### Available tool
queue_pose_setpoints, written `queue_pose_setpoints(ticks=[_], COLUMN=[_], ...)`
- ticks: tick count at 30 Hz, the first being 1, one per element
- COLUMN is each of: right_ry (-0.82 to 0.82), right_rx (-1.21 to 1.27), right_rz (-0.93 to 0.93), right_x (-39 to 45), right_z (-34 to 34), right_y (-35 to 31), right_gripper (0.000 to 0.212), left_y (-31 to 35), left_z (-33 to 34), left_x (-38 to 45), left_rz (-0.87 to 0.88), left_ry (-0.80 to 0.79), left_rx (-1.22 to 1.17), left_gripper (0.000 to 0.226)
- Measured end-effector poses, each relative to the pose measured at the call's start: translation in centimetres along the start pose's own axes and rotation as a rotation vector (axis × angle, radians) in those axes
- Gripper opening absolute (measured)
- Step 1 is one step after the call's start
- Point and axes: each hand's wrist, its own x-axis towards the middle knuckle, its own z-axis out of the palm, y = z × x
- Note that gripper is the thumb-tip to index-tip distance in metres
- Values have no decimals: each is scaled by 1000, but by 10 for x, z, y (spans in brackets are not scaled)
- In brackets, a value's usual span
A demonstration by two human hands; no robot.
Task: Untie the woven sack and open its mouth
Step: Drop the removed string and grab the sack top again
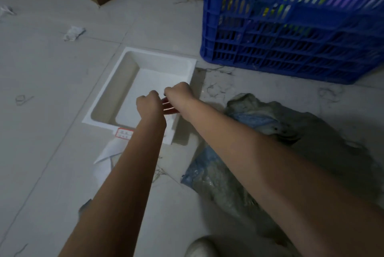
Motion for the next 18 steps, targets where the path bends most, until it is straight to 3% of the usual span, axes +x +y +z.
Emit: queue_pose_setpoints(ticks=[1, 3, 7, 11, 15, 18], right_ry=[26, 116, 328, 442, 622, 741], right_rx=[17, 8, -92, -28, -88, -229], right_rz=[-53, -151, -289, -348, -346, -206], right_x=[-7, -22, -55, -112, -170, -197], right_z=[-11, -36, -97, -168, -241, -285], right_y=[-2, -5, -14, -11, 28, 81], right_gripper=[17, 24, 25, 18, 15, 14], left_y=[-1, -3, -2, -2, -9, -23], left_z=[5, 24, 59, 84, 92, 85], left_x=[-8, -33, -88, -151, -199, -218], left_rz=[47, 142, 274, 390, 529, 547], left_ry=[-14, -79, -273, -521, -695, -772], left_rx=[-20, -30, -96, 26, 191, 303], left_gripper=[44, 47, 26, 24, 24, 17])
